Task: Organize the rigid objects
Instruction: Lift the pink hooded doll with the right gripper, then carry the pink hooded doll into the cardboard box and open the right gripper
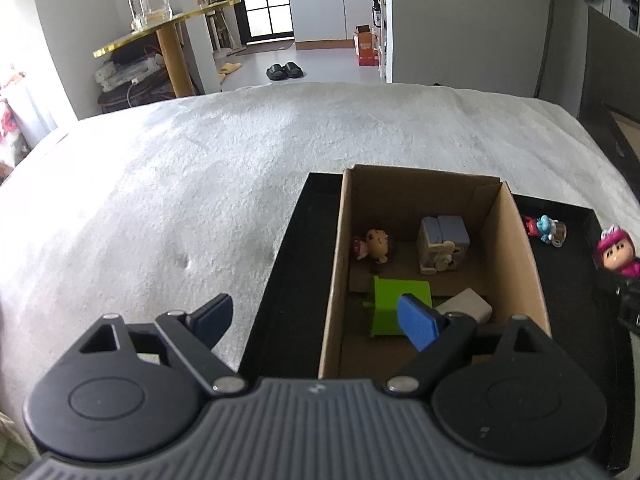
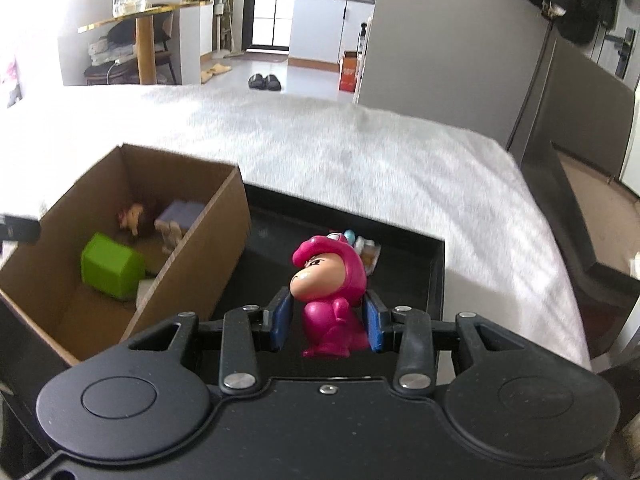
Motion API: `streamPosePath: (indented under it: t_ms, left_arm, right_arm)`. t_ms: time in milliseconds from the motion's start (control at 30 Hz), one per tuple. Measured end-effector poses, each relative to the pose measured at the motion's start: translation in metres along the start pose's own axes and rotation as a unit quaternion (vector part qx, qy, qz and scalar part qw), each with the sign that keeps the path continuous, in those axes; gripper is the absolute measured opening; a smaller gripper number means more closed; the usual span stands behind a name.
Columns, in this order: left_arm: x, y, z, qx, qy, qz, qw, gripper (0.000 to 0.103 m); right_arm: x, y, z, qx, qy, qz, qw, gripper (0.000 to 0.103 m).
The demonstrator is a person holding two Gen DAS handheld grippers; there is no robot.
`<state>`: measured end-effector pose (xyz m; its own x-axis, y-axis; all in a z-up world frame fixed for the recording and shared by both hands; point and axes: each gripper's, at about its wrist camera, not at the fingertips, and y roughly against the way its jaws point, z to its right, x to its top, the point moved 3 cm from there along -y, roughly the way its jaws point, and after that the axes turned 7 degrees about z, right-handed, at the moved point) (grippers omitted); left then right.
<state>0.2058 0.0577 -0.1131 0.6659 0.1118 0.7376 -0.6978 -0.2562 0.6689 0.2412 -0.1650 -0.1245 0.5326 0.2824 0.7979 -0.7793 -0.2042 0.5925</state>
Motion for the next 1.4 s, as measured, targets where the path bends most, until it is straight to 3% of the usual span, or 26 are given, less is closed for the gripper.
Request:
streamPosePath:
  t_ms: [133, 467, 567, 667, 700, 1400]
  left_arm:
    - [-0.006, -0.007, -0.007, -0.022, 0.025, -0.007, 0.9994, 0.085]
    - [-0.02, -0.02, -0.021, -0.051, 0.061, -0.022, 0.9966, 0.05]
    - [-0.023, -0.023, -0.027, -0.065, 0.074, -0.027, 0.9947, 0.034]
    - [-0.029, -0.029, -0.035, -0.101, 0.111, -0.053, 0.9873, 0.014]
    - [-0.03, -0.029, -0.036, -0.109, 0.116, -0.052, 0.9859, 0.012]
    - [-0.037, -0.028, -0.043, -0.142, 0.129, -0.032, 0.9809, 0.013]
  right_arm:
    - [0.012, 0.004, -0.005, -0.006, 0.007, 0.012, 1.0, 0.037]
    - [0.034, 0.01, -0.025, -0.011, 0.026, 0.03, 0.999, 0.037]
    - [0.038, 0.01, -0.034, -0.008, 0.031, 0.031, 0.999, 0.037]
    - [0.042, 0.011, -0.044, -0.001, 0.036, 0.033, 0.999, 0.037]
    - [0.043, 0.011, -0.048, 0.001, 0.039, 0.033, 0.999, 0.037]
    - [0.049, -0.016, -0.138, 0.042, 0.112, 0.014, 0.993, 0.038]
